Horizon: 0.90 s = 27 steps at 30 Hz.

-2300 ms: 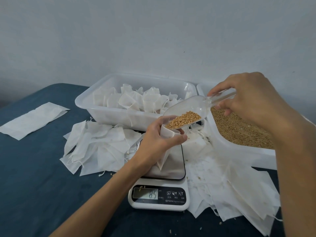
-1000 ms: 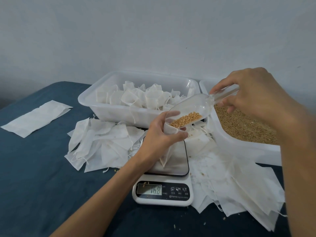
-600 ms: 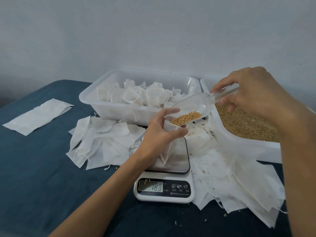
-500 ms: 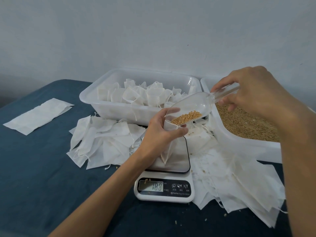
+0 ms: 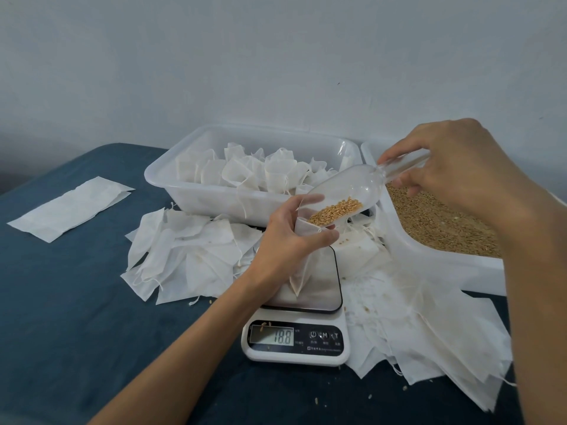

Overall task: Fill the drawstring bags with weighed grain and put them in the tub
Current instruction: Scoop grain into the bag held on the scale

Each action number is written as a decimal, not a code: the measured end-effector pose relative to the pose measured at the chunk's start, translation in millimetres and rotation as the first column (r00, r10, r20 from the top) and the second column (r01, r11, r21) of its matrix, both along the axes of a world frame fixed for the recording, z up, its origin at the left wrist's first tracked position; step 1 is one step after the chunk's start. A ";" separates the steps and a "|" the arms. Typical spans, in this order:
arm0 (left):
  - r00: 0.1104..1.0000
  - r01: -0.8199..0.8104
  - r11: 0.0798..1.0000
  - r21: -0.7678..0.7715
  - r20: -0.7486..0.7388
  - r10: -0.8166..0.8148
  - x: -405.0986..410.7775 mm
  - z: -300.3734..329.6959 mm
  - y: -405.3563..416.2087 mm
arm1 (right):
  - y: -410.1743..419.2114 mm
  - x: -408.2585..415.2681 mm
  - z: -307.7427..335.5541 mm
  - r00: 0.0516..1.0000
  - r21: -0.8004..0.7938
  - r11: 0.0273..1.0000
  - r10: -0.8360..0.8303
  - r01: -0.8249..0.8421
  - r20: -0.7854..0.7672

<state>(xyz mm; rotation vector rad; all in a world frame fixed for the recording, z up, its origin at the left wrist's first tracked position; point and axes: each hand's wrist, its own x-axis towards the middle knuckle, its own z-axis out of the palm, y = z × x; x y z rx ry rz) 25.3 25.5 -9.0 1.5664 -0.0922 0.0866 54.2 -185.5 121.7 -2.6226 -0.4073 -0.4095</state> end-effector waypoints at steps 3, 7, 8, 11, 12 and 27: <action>1.000 -0.001 1.000 0.007 0.003 0.001 -0.3 -0.2 0.4 | -0.1 0.7 -0.1 1.000 -0.011 1.000 0.009 -0.009 0.009; 1.000 -0.004 1.000 0.015 0.007 0.004 -0.7 -0.3 0.4 | -0.1 1.8 -0.8 1.000 -0.033 0.999 0.023 -0.023 0.021; 1.000 -0.005 1.000 0.017 0.007 0.005 -0.7 -0.4 0.3 | -0.3 2.0 -0.9 0.999 -0.037 0.999 0.027 -0.027 0.023; 1.000 -0.003 1.000 0.022 0.011 0.002 -1.1 -0.1 -0.4 | -1.1 2.8 -1.6 0.999 -0.044 0.998 0.039 -0.038 0.027; 1.000 -0.002 1.000 0.022 0.013 0.001 -1.1 0.1 -0.5 | -1.4 3.2 -1.6 0.999 -0.044 0.998 0.043 -0.041 0.028; 1.000 -0.012 0.999 0.037 0.022 0.012 -1.4 1.1 -0.5 | -2.6 6.4 -3.8 0.998 -0.028 0.998 0.052 -0.051 0.041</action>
